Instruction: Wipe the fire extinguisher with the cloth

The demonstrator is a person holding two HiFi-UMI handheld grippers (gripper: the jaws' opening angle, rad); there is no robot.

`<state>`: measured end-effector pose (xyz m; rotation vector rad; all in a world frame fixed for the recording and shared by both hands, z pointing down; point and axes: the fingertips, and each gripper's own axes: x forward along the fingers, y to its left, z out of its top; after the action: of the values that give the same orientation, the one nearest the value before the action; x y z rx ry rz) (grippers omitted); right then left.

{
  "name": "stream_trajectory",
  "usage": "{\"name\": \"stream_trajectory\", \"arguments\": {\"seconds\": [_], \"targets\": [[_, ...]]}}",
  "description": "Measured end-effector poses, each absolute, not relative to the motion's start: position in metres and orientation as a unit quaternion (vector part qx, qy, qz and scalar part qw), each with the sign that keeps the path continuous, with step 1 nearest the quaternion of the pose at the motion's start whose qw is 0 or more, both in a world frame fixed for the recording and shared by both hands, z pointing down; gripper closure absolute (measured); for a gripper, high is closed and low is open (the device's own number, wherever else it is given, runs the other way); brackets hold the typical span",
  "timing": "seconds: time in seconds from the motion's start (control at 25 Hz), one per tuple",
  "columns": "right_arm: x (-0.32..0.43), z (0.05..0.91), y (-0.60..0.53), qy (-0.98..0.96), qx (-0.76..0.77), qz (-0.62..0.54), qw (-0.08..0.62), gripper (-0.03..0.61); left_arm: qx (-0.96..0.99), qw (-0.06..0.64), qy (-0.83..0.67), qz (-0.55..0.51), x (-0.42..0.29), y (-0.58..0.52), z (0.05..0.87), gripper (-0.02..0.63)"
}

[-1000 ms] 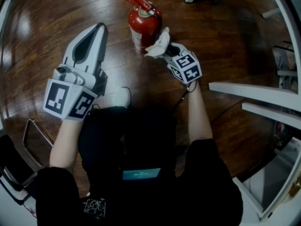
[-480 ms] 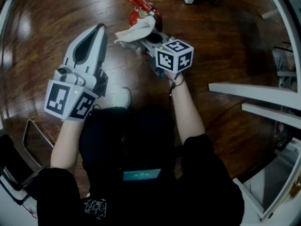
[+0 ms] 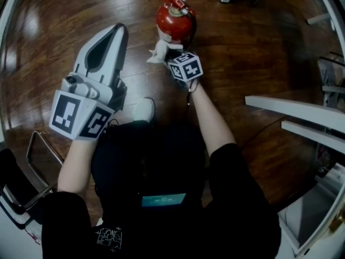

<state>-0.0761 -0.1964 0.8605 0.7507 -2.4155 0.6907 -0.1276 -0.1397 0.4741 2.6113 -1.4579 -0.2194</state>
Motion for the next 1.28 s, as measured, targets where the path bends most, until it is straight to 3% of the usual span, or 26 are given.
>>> {"name": "stream_trajectory", "arguments": {"seconds": [0.16,0.28,0.68,0.8,1.08,1.28], "targets": [[-0.069,0.896,-0.194,-0.877,0.281,0.243,0.303,0.485,0.874,0.071,-0.476,-0.064,-0.125,-0.136,0.478,0.609],[-0.067,0.889,-0.191,-0.884,0.27,0.24,0.298,0.485,0.874,0.069,-0.477,-0.065,-0.127,-0.135,0.477,0.61],[-0.036,0.669,-0.167,-0.949,0.252,0.167,0.095,0.483,0.875,0.072,-0.472,-0.075,-0.12,-0.146,0.476,0.609],[-0.028,0.637,-0.183,-0.953,0.259,0.143,0.068,0.483,0.877,0.073,-0.469,-0.074,-0.114,-0.148,0.476,0.609],[-0.014,0.687,-0.211,-0.935,0.284,0.206,0.054,0.485,0.875,0.07,-0.474,-0.067,-0.114,-0.146,0.477,0.611],[0.003,0.789,-0.21,-0.902,0.315,0.267,0.124,0.485,0.874,0.07,-0.476,-0.067,-0.119,-0.145,0.478,0.609]]}}
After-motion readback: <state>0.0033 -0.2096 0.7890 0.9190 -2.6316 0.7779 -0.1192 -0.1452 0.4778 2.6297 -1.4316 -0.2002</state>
